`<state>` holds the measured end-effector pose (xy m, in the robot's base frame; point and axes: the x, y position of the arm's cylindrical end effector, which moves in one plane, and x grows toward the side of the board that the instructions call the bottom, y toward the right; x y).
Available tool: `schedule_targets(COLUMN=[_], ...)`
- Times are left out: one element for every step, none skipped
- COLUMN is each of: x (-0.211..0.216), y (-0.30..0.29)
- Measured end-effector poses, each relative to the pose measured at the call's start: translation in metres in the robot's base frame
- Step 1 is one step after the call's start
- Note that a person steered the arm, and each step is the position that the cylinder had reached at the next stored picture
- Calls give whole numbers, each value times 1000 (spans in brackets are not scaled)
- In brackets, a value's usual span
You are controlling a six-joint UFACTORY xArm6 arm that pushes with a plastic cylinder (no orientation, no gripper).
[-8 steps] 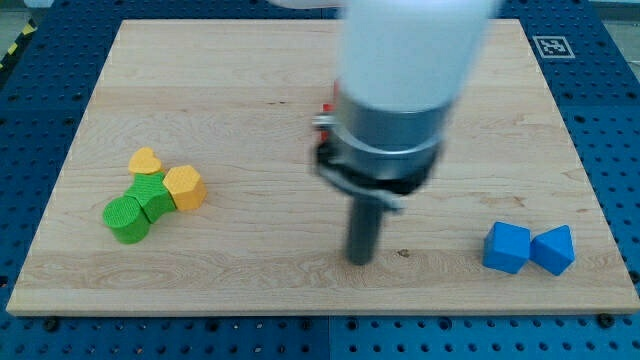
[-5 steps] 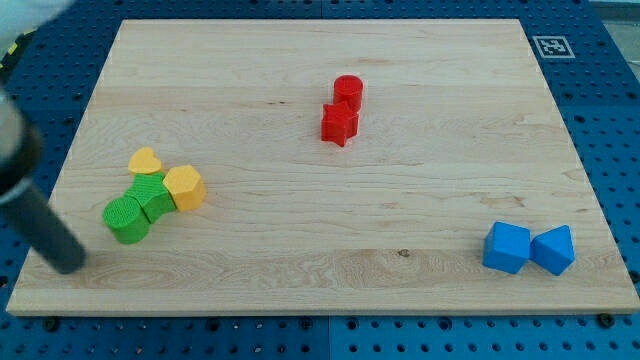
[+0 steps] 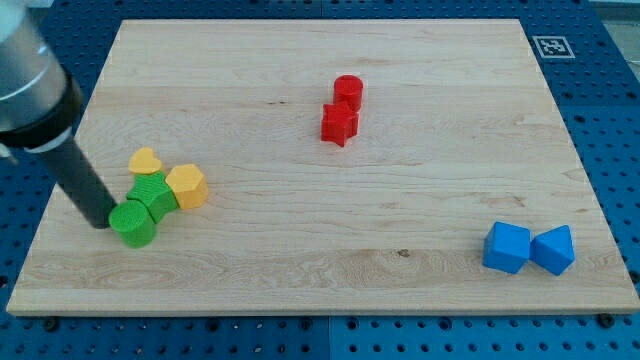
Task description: Place the green circle left to the blue cube
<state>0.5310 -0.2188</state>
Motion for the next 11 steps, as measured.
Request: schedule_targets(x=[6,19,32,33,47,58,58,58,58,54,41], y=[25,28,28,31,31,29,30,35,46,59,69])
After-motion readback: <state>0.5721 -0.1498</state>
